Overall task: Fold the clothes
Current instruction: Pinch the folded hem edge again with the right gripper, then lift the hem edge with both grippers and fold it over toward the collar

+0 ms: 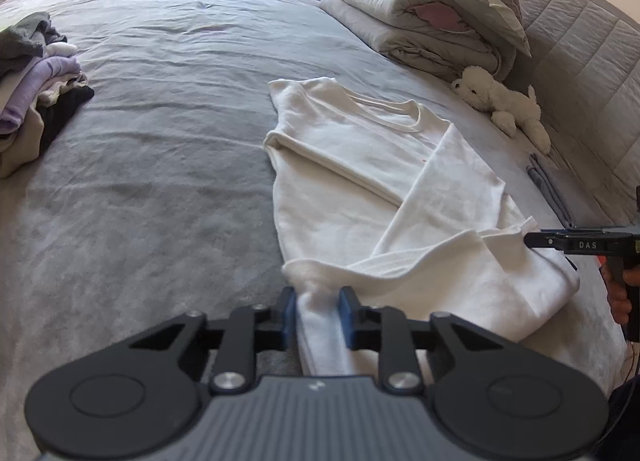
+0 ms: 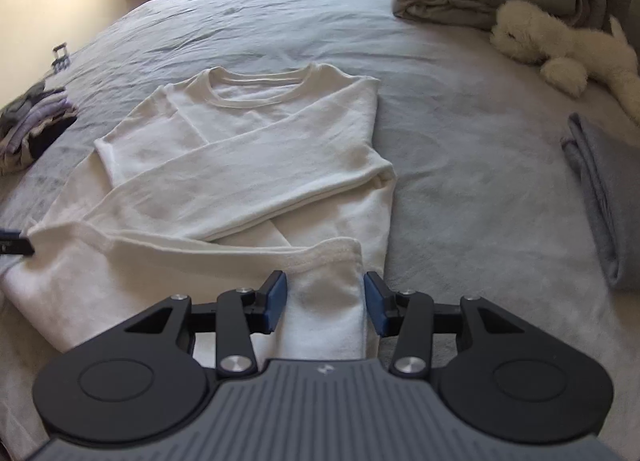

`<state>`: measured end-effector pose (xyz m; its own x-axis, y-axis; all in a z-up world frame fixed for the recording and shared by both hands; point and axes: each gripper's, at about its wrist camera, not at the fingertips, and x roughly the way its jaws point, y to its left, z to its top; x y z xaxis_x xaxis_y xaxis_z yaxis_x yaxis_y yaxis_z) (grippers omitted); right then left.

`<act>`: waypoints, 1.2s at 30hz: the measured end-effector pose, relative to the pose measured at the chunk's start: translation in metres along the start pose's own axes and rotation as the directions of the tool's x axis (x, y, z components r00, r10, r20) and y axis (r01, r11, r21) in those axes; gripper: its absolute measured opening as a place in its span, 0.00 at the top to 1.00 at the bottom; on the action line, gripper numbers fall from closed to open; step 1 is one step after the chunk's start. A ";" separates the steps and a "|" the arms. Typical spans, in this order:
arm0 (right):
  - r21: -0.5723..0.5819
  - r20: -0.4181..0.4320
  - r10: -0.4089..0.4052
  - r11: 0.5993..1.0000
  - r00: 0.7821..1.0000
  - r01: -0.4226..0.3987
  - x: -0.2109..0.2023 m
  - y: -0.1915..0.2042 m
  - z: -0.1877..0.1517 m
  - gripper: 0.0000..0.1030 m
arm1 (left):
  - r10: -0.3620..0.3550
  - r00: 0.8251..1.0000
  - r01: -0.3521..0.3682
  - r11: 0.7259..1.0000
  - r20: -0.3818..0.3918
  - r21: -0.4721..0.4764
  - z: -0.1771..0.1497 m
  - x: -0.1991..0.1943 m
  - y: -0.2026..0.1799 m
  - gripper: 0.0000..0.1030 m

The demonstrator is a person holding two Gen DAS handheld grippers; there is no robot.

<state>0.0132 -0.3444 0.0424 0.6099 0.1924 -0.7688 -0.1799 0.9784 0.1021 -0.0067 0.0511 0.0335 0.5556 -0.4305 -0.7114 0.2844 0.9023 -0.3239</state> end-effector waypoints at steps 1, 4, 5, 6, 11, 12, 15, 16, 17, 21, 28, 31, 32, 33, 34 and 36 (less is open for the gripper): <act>0.007 0.004 -0.007 1.000 1.000 0.007 -0.001 0.000 0.001 0.70 | 0.000 1.000 0.000 1.000 0.001 -0.005 0.000 0.000 0.001 0.82; 0.011 0.017 -0.026 1.000 1.000 0.025 -0.005 0.002 0.001 0.87 | -0.004 1.000 0.004 1.000 0.004 -0.012 0.000 -0.001 0.001 0.82; 0.009 0.024 -0.028 1.000 0.999 0.027 -0.006 0.003 0.001 0.89 | -0.004 1.000 0.004 1.000 0.002 -0.014 0.000 0.000 0.001 0.81; 0.005 0.030 -0.031 1.000 0.999 0.031 -0.007 0.004 0.000 0.89 | -0.003 1.000 0.003 1.000 0.001 -0.016 0.000 0.000 0.001 0.81; -0.007 0.038 -0.032 0.999 0.999 0.032 -0.006 0.006 0.000 0.79 | -0.010 1.000 0.010 0.999 -0.004 -0.038 0.000 0.000 0.003 0.75; -0.007 0.041 -0.029 1.000 0.999 0.029 -0.005 0.006 0.000 0.78 | -0.015 1.000 0.015 0.999 -0.007 -0.043 0.000 0.001 0.004 0.72; -0.006 0.035 -0.030 1.000 0.999 0.030 -0.002 0.007 0.002 0.75 | -0.029 1.000 0.028 0.998 -0.012 -0.049 0.000 0.004 0.003 0.65; -0.006 0.031 -0.031 1.000 0.999 0.031 0.000 0.007 0.002 0.74 | -0.025 1.000 0.025 0.999 -0.011 -0.046 0.000 0.004 0.002 0.65; -0.006 0.028 -0.032 0.999 0.999 0.032 0.002 0.007 0.002 0.74 | -0.023 1.000 0.022 0.999 -0.010 -0.042 0.000 0.005 0.001 0.66; -0.022 0.026 -0.043 0.999 0.999 0.044 0.004 0.011 0.002 0.74 | 0.005 1.000 -0.005 1.000 -0.004 -0.023 -0.001 0.005 -0.002 0.77; -0.032 0.063 -0.084 0.996 0.994 0.086 -0.003 0.016 0.000 0.94 | 0.017 1.000 -0.016 0.999 0.015 -0.029 -0.001 0.000 -0.001 0.88; -0.040 0.087 -0.114 0.992 0.990 0.117 -0.008 0.021 0.001 0.95 | 0.041 0.999 -0.041 0.999 0.019 -0.010 -0.002 0.000 -0.006 0.89; -0.043 0.096 -0.123 0.991 0.988 0.128 -0.009 0.022 0.001 0.95 | 0.048 0.999 -0.048 0.999 0.025 -0.002 -0.002 -0.001 -0.007 0.89; -0.046 0.104 -0.134 0.989 0.985 0.140 -0.011 0.024 0.001 0.95 | 0.055 0.998 -0.056 0.998 0.033 0.007 -0.001 -0.003 -0.009 0.89; -0.050 0.113 -0.146 0.987 0.983 0.152 -0.012 0.024 0.001 0.95 | 0.063 0.997 -0.063 0.998 0.042 0.016 -0.001 -0.005 -0.011 0.89; -0.046 0.130 -0.160 0.985 0.979 0.167 -0.016 0.024 0.001 0.95 | 0.063 0.996 -0.065 0.998 0.057 0.025 0.000 -0.008 -0.012 0.90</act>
<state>0.0001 -0.3241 0.0580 0.7256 0.0415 -0.6869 -0.1105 0.9923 -0.0568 -0.0148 0.0437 0.0434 0.6164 -0.3729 -0.6935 0.2672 0.9275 -0.2613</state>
